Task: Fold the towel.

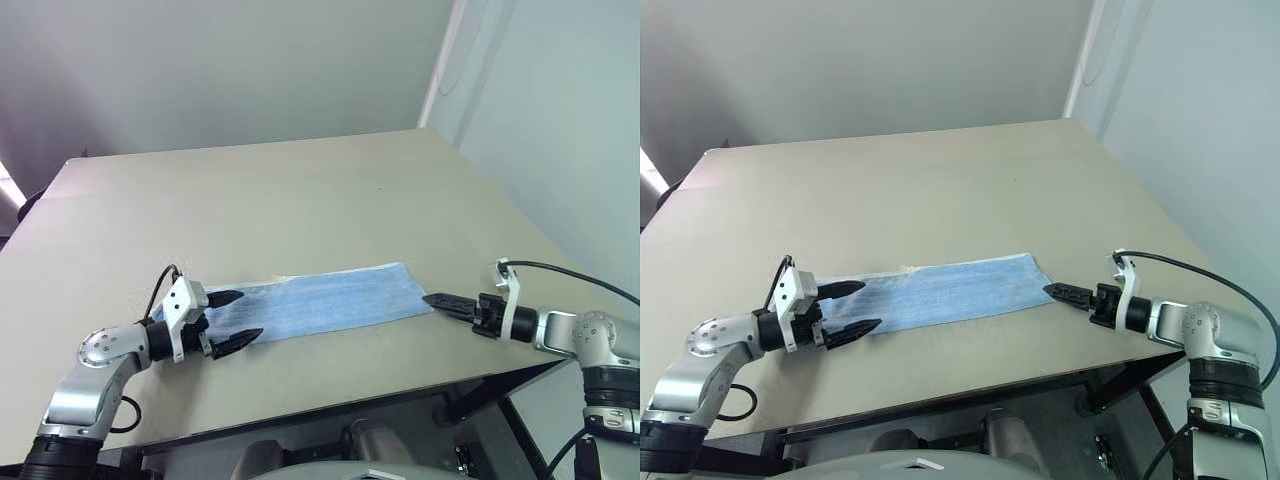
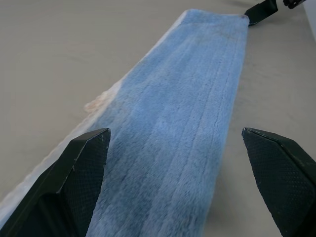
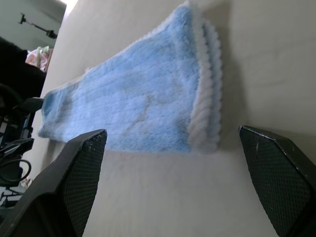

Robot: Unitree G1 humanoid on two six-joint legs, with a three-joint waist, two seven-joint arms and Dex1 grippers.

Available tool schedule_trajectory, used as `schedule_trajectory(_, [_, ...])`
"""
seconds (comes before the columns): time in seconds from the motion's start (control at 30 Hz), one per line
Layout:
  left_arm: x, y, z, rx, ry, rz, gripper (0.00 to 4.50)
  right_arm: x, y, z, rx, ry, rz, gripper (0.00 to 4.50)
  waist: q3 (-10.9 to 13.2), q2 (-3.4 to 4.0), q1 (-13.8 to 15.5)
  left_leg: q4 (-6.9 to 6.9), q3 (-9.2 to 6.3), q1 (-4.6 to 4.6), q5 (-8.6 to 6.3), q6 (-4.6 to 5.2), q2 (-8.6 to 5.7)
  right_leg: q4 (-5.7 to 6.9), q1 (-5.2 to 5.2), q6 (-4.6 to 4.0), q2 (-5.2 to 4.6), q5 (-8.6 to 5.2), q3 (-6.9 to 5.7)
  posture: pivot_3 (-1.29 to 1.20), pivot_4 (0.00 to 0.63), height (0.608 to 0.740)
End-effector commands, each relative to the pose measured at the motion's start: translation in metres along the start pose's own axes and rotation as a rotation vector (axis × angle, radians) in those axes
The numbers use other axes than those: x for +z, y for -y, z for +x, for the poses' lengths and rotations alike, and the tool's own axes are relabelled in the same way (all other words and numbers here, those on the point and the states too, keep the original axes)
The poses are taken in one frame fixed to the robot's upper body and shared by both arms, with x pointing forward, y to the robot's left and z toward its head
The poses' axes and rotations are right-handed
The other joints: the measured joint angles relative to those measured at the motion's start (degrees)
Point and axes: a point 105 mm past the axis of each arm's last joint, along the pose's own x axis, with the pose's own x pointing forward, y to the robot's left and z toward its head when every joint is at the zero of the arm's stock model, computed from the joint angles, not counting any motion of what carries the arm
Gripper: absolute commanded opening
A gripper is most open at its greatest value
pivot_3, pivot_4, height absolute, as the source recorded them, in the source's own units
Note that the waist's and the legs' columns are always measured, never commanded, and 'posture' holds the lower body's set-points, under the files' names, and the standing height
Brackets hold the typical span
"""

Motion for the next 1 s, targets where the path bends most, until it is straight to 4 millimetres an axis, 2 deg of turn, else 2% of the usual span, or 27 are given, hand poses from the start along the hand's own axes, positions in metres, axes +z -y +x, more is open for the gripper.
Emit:
schedule_trajectory(0.03, [0.009, 0.005, 0.004, -0.016, 0.022, 0.053, 4.50, -0.026, -0.013, 0.016, 0.073, -0.114, 0.068, 4.47, 0.00, 0.00, -0.05, -0.01, -0.01, 0.00, 0.00, 0.00, 0.04, 0.00, 0.00, 0.00, 0.06, 0.00, 0.00, 0.00, 0.000, 0.740])
schedule_trajectory(0.2, [0.007, 0.005, 0.008, -0.015, 0.022, 0.050, 4.50, -0.034, -0.017, 0.028, 0.086, -0.140, 0.090, 4.47, -0.02, -0.02, -0.37, -0.02, -0.11, 0.01, 0.00, 0.00, 0.25, 0.00, -0.01, -0.01, 0.34, 0.00, 0.03, 0.00, 0.000, 0.740])
schedule_trajectory(0.33, [0.005, 0.007, 0.010, -0.022, 0.013, 0.053, 4.50, -0.022, -0.012, 0.043, 0.056, -0.087, 0.110, 4.47, -0.11, -0.24, -1.52, -0.02, -0.11, 0.10, 0.00, 0.00, 0.46, -0.01, -0.01, -0.13, 0.52, 0.06, 0.04, 0.00, 0.000, 0.740])
schedule_trajectory(0.47, [0.005, 0.006, 0.010, -0.021, 0.012, 0.056, 4.50, -0.010, -0.008, 0.047, 0.026, -0.046, 0.146, 4.47, -0.08, -0.25, -2.65, -0.02, -0.18, 0.33, 0.00, 0.00, 0.46, -0.01, 0.06, -0.24, 0.58, 0.14, 0.01, 0.00, 0.000, 0.740])
schedule_trajectory(0.6, [0.006, 0.004, 0.009, -0.015, 0.010, 0.058, 4.50, -0.008, -0.006, 0.047, 0.013, -0.048, 0.140, 4.47, -0.05, -0.18, -2.63, -0.03, -0.21, 0.72, -0.02, -0.03, 0.46, -0.09, 0.27, -0.24, 0.59, 0.13, -0.04, 0.00, 0.000, 0.740])
schedule_trajectory(0.77, [0.006, 0.004, 0.009, -0.011, 0.014, 0.052, 4.50, -0.003, -0.007, 0.057, 0.009, -0.037, 0.147, 4.47, -0.05, -0.18, -2.96, -0.04, -0.14, 0.73, -0.02, -0.03, 0.46, -0.18, 0.28, -0.24, 0.54, 0.14, -0.03, 0.00, 0.000, 0.740])
schedule_trajectory(0.87, [0.006, 0.004, 0.008, -0.007, 0.014, 0.051, 4.50, 0.004, -0.006, 0.065, -0.013, -0.017, 0.147, 3.81, -0.04, -0.18, -3.24, -0.04, -0.09, 0.75, -0.03, -0.04, 0.46, -0.26, 0.26, -0.24, 0.51, 0.14, -0.02, 0.00, 0.000, 0.740])
schedule_trajectory(1.0, [0.005, 0.003, 0.007, 0.003, 0.013, 0.049, 4.50, 0.018, -0.012, 0.070, 0.005, 0.026, 0.139, 2.32, 0.12, 0.09, -3.97, -0.09, -0.12, 0.67, -0.04, -0.06, 0.56, -0.60, 0.19, -0.23, 0.55, 0.15, -0.12, 0.00, 0.000, 0.740])
